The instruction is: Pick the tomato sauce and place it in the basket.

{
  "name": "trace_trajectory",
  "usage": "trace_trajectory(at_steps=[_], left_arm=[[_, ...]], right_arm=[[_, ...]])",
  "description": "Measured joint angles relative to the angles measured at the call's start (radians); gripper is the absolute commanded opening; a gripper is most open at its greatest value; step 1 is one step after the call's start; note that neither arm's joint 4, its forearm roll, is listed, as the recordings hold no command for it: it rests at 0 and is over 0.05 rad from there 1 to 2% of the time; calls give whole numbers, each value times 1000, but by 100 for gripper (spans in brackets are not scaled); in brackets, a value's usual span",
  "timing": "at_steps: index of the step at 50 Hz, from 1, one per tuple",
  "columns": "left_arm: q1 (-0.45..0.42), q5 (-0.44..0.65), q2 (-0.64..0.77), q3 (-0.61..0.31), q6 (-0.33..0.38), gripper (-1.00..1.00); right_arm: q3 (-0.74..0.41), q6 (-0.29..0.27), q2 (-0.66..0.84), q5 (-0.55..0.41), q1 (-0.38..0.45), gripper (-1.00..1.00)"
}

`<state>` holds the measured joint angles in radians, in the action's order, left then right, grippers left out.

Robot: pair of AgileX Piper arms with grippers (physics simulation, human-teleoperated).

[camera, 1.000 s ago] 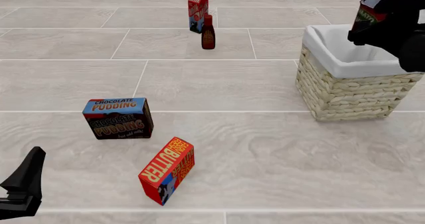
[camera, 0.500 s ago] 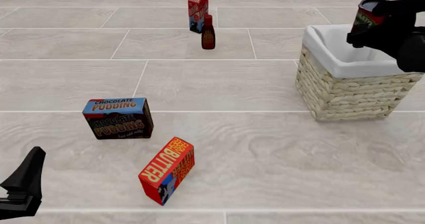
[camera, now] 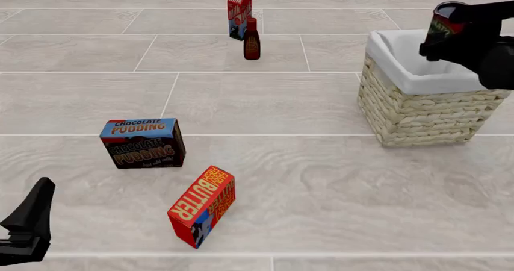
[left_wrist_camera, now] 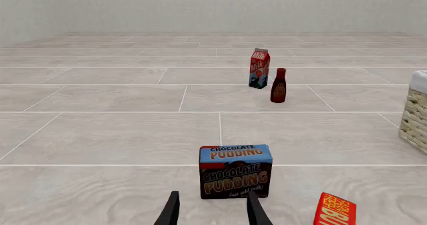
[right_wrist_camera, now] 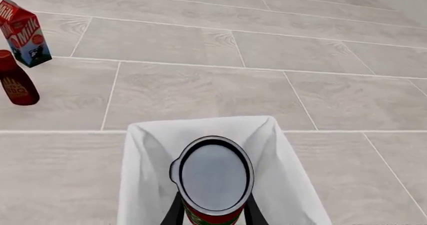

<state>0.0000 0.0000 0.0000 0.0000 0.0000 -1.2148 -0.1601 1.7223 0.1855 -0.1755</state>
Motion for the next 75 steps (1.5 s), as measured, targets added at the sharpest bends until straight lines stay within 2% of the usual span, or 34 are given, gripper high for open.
trace_trajectory(at_steps=[75], left_arm=[[0,0,0,0,0,100]], right_arm=[[-16,-3,77,13,-16,-100]])
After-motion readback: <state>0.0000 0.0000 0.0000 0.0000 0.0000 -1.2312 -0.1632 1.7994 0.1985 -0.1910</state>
